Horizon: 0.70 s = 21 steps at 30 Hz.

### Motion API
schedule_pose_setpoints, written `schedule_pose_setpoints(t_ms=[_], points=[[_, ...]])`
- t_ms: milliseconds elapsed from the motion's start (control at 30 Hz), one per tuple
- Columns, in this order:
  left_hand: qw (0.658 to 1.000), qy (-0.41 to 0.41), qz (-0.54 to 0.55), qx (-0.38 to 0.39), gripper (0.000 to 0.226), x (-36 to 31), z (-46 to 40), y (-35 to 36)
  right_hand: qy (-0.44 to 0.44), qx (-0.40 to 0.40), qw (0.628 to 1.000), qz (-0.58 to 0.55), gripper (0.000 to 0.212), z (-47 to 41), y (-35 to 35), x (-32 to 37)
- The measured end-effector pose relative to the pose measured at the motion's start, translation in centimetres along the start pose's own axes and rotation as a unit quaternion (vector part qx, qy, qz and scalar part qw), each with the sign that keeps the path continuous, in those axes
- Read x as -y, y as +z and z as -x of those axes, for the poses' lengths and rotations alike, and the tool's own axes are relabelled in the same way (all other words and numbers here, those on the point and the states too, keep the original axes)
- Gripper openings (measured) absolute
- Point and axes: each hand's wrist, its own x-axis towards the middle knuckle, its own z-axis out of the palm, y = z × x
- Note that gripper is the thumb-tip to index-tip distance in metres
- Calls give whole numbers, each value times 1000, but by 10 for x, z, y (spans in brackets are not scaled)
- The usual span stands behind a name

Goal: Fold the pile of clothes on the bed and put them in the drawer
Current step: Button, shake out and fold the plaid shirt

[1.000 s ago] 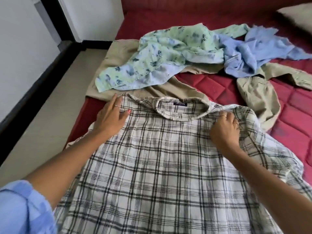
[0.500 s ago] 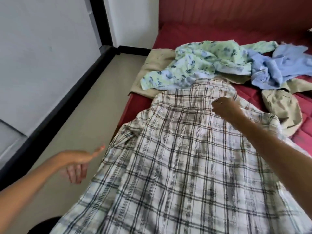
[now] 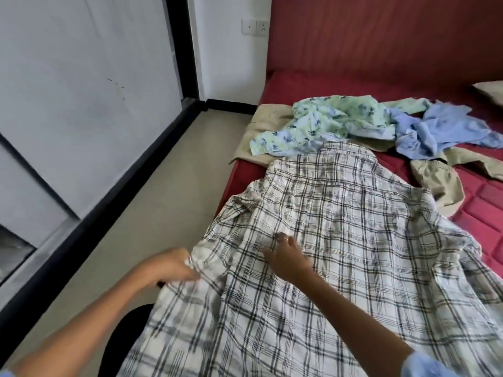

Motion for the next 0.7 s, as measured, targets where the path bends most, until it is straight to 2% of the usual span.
schedule_pose_setpoints(t_ms=[67, 100, 167, 200, 333, 400, 433, 500, 567, 600, 633, 700], points=[[994, -21, -4, -103, 28, 10, 6, -28, 43, 57, 992, -108, 73, 1, -5, -1], [987, -42, -17, -156, 33, 18, 4, -46, 62, 75, 983, -155, 61, 0, -10, -2], [963, -85, -45, -251, 36, 37, 12, -79, 66, 96, 978, -172, 34, 4, -19, -1], [948, -104, -48, -297, 34, 45, 17, -94, 63, 94, 981, -160, 34, 4, -20, -2], [873, -176, -125, -438, 24, 63, 29, -139, 67, 108, 987, -97, 66, 1, -23, 2], [851, -216, -150, -455, 21, 67, 26, -153, 76, 122, 988, -54, 77, -2, -22, 4], [851, -236, -125, -453, 21, 72, 22, -157, 83, 131, 987, -43, 78, -5, -21, 4], [864, -250, 8, -437, 21, 83, 8, -161, 85, 138, 987, -13, 81, -11, -18, 6], [865, -182, 255, -392, 22, 85, -6, -158, 82, 135, 987, 18, 83, -17, -15, 9], [838, -128, 395, -353, 25, 78, -13, -155, 82, 132, 987, 34, 83, -19, -16, 12], [788, -78, 510, -335, 31, 72, -19, -153, 81, 131, 987, 46, 84, -21, -17, 14], [699, -34, 618, -357, 37, 64, -37, -155, 84, 151, 983, 55, 88, -28, -21, 16]])
